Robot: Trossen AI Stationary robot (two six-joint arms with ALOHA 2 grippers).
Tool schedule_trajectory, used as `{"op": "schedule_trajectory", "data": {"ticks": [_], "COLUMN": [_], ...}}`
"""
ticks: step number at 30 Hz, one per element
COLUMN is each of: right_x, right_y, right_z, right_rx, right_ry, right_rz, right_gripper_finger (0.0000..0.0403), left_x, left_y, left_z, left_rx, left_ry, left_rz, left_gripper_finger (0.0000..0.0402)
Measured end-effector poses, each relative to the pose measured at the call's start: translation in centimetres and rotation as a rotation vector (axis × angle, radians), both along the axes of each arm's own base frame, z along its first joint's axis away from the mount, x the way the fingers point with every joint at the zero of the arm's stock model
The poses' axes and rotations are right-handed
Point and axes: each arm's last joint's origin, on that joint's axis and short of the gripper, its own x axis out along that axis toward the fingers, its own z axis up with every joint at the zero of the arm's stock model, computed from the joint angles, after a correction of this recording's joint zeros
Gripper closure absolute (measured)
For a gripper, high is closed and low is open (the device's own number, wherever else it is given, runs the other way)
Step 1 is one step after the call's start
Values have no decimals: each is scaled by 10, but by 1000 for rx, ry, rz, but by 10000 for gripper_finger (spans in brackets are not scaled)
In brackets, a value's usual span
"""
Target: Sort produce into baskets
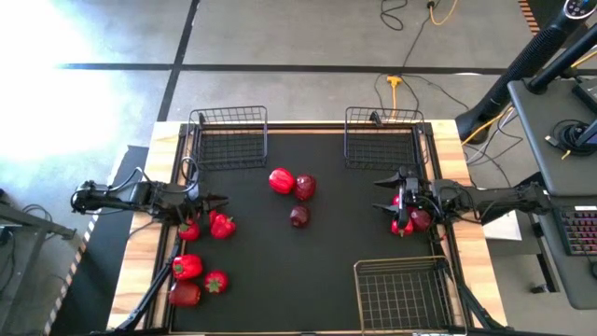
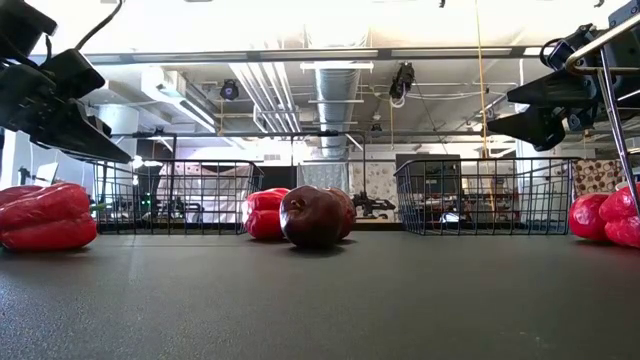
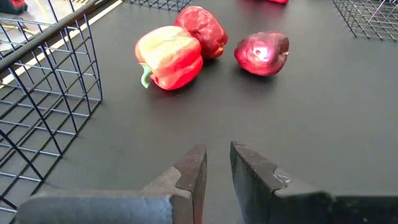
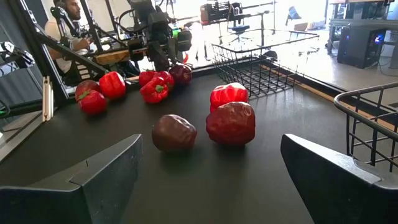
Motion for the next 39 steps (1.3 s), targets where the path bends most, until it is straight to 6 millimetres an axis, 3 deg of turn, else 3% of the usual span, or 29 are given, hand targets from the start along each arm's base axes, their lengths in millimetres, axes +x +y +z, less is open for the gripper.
{"op": "schedule_trajectory", "data": {"ticks": [7, 12, 16, 19, 25, 30, 39], "right_x": [0, 0, 0, 0, 0, 0, 0], "right_y": [0, 0, 0, 0, 0, 0, 0], "right_z": [0, 0, 0, 0, 0, 0, 0], "right_rx": [0, 0, 0, 0, 0, 0, 0], "right_ry": [0, -1, -2, -3, -3, -3, -3], "right_rz": [0, 0, 0, 0, 0, 0, 0], "right_gripper_finger": [30, 30, 30, 30, 30, 30, 30], "left_x": [1, 3, 8, 9, 11, 16, 42], "left_y": [5, 6, 6, 9, 12, 12, 9], "left_z": [7, 12, 22, 32, 38, 38, 41], "left_rx": [63, 57, -262, -369, -139, -129, -24], "left_ry": [-77, -135, -377, -563, -561, -560, -516], "left_rz": [191, 218, 361, 509, 594, 645, 577], "left_gripper_finger": [345, 345, 345, 345, 345, 345, 345]}}
